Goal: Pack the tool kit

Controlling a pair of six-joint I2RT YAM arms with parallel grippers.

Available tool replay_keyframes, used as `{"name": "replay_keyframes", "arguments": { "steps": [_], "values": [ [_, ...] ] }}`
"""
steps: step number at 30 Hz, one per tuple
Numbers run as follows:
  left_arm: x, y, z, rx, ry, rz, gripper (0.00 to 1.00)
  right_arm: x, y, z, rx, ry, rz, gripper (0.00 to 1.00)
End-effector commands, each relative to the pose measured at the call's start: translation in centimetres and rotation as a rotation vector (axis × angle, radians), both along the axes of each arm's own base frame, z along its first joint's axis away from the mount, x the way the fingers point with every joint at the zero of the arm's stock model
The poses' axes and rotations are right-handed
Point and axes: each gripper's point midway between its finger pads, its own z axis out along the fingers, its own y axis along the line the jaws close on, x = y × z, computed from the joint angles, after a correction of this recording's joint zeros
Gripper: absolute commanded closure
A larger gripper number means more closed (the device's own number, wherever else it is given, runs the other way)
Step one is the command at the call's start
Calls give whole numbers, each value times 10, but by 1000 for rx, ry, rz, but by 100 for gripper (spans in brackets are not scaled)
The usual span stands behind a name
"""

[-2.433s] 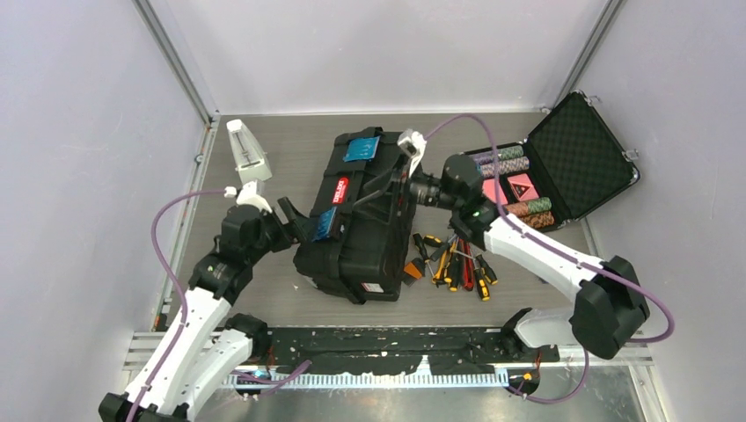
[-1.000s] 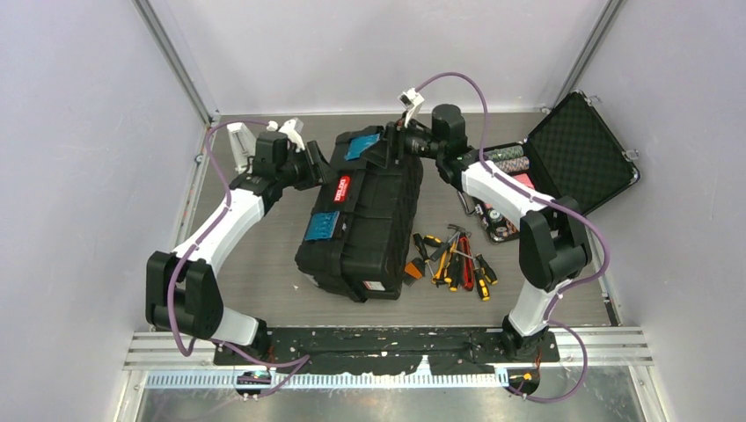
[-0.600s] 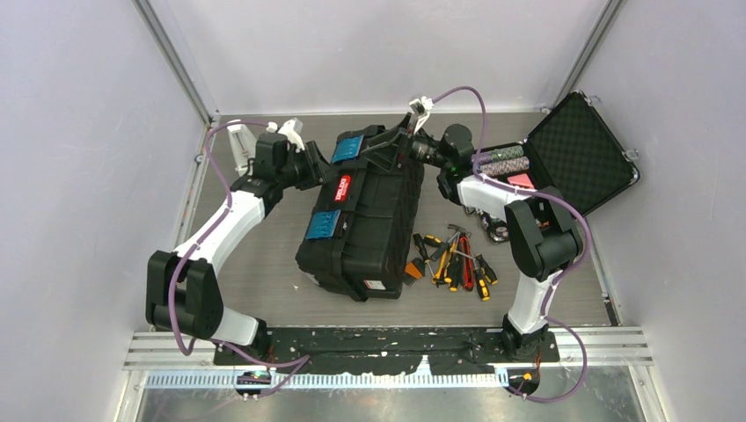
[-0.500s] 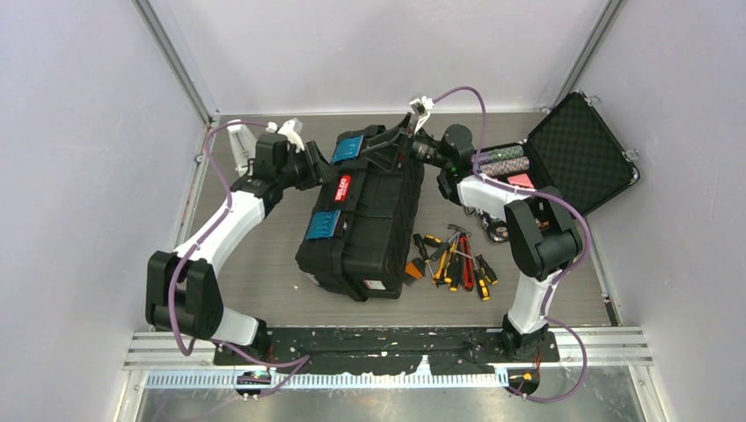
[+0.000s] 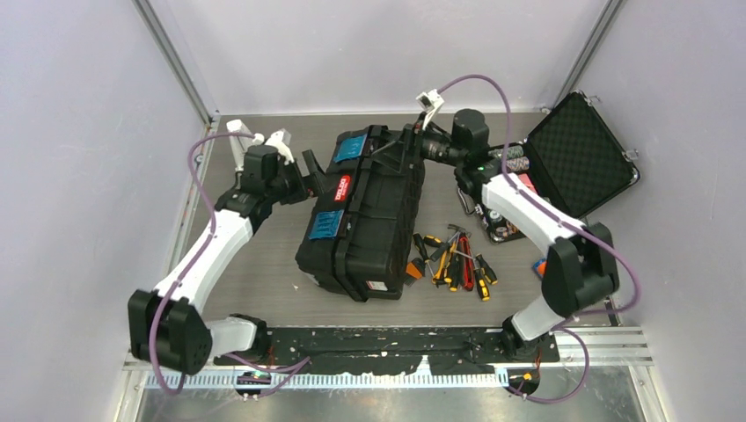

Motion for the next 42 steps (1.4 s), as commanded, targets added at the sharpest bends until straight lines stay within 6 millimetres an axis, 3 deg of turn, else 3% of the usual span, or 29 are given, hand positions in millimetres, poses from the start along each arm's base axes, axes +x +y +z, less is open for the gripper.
{"name": "replay_keyframes", "arguments": {
  "steps": [1, 2, 7, 12, 18, 25, 29, 34, 42],
  "values": [
    [-27, 12, 25, -3, -52, 22, 6, -22, -26, 26, -109, -20, -105, 21],
    [-35, 14, 28, -14, -58, 24, 5, -27, -29, 30, -124, -29, -128, 21],
    [-72, 15, 29, -80, -64, 17, 1, -53, -48, 9, -239, 25, -235, 23],
    [-97, 6, 20, -168, -42, -24, 1, -70, -46, -22, -318, 92, -259, 27],
    [-102, 2, 18, -230, -38, -21, 0, -74, -31, -58, -404, 147, -262, 31],
    [-104, -8, 22, -279, -19, -58, 1, -74, -23, -84, -478, 176, -257, 32],
    [-108, -14, 28, -321, -16, -88, 0, -73, -21, -88, -494, 176, -258, 32],
    [-112, -19, 32, -347, -14, -113, 0, -80, -2, -86, -501, 158, -210, 32],
    [-119, -28, 47, -384, -31, -160, 3, -79, 18, -66, -475, 125, -186, 32]
  ]
}}
